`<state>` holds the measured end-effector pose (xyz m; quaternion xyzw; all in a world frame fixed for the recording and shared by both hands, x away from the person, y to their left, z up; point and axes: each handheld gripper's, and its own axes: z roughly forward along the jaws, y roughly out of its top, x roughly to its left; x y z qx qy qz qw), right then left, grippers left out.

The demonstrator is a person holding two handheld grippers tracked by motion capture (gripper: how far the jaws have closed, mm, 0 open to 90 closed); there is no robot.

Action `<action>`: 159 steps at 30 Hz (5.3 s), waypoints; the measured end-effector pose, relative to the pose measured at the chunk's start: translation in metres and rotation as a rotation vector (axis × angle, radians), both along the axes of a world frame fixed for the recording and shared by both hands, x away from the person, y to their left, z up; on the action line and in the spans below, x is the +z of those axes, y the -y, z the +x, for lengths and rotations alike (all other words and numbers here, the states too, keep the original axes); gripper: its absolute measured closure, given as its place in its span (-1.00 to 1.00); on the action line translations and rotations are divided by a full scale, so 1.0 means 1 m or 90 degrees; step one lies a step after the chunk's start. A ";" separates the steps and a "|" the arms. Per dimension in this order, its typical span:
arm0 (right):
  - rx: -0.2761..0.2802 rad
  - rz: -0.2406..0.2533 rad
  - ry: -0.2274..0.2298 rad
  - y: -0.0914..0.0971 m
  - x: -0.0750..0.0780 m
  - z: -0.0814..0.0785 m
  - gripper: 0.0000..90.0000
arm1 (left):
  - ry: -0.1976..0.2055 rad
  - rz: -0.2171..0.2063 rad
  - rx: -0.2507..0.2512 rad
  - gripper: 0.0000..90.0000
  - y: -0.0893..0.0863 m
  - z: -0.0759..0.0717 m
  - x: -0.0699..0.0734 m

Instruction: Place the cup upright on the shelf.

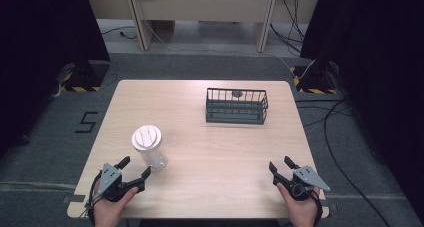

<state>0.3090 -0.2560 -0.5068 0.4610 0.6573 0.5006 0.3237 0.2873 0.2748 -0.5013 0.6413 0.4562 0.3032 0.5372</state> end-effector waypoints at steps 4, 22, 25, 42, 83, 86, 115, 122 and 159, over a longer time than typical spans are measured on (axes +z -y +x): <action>0.010 -0.001 0.005 -0.003 0.000 0.004 -0.18 | -0.008 -0.004 0.011 -0.68 -0.002 0.001 -0.001; 0.035 -0.022 0.020 -0.015 0.011 0.010 -0.22 | -0.019 0.031 -0.008 -0.68 0.017 0.011 0.001; 0.035 -0.022 0.013 -0.014 0.009 0.012 -0.22 | -0.026 0.027 -0.001 -0.68 0.017 0.016 -0.001; 0.051 -0.029 -0.006 -0.017 0.005 0.016 -0.21 | -0.003 0.028 -0.028 -0.69 0.023 0.046 -0.006; 0.055 -0.027 -0.023 -0.017 0.002 0.016 -0.16 | 0.043 0.042 -0.077 -0.62 0.061 0.064 0.026; 0.056 -0.026 -0.024 -0.017 0.001 0.017 -0.16 | 0.048 0.037 -0.085 -0.62 0.067 0.068 0.032; 0.050 -0.025 -0.034 -0.015 -0.003 0.018 -0.15 | 0.080 0.045 -0.136 -0.62 0.113 0.104 0.065; 0.042 -0.021 -0.035 -0.013 -0.002 0.016 -0.15 | 0.081 0.053 -0.158 -0.62 0.132 0.115 0.069; 0.046 -0.018 -0.036 -0.011 -0.003 0.015 -0.15 | 0.099 0.068 -0.185 -0.62 0.193 0.183 0.106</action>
